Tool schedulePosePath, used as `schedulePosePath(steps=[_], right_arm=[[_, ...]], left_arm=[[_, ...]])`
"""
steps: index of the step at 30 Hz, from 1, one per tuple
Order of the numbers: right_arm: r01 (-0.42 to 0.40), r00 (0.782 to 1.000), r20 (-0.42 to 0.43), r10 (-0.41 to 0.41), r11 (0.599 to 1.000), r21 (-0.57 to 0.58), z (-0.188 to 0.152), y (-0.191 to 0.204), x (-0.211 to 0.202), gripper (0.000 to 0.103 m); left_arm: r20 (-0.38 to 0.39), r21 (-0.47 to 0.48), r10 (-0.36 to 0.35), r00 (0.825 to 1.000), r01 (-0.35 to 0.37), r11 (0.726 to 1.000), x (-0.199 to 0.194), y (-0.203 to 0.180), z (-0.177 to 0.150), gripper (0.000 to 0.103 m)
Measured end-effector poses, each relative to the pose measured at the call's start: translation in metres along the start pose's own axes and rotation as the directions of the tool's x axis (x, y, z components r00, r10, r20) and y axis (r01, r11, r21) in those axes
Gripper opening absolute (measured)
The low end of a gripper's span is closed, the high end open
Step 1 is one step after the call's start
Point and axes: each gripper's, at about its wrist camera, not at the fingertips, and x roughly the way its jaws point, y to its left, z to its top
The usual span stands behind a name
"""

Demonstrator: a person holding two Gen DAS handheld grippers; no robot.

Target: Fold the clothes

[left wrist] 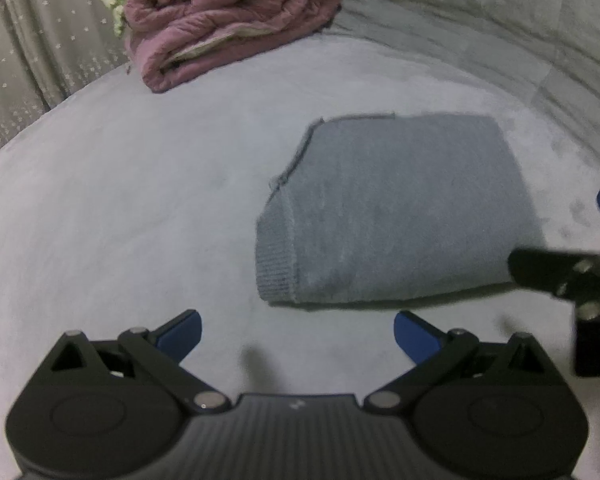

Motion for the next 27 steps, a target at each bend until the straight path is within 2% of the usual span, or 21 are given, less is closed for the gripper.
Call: schedulePosePath(steps=[8,16,27], right_arm=[[0.044,0.999,0.000,-0.044,0.998,-0.041,-0.004,0.005,-0.068,0.103],[0.011,0.998,0.057,-0.009,0.999,-0.030,-0.010,0.022,-0.165,0.103],[-0.001,0.989,0.146,0.009,0.998,-0.055,-0.044,0.053,-0.292,0.103]], left_arm=[[0.015,0.019,-0.007,1.000,0.007,1.000,-0.074,-0.005,-0.009,0.102],[0.057,0.023,0.003,0.998,-0.004,1.000,-0.177,-0.009,-0.032,0.102],[0.127,-0.002,0.036,0.991,-0.036,0.999,-0.313,-0.006,-0.085,0.102]])
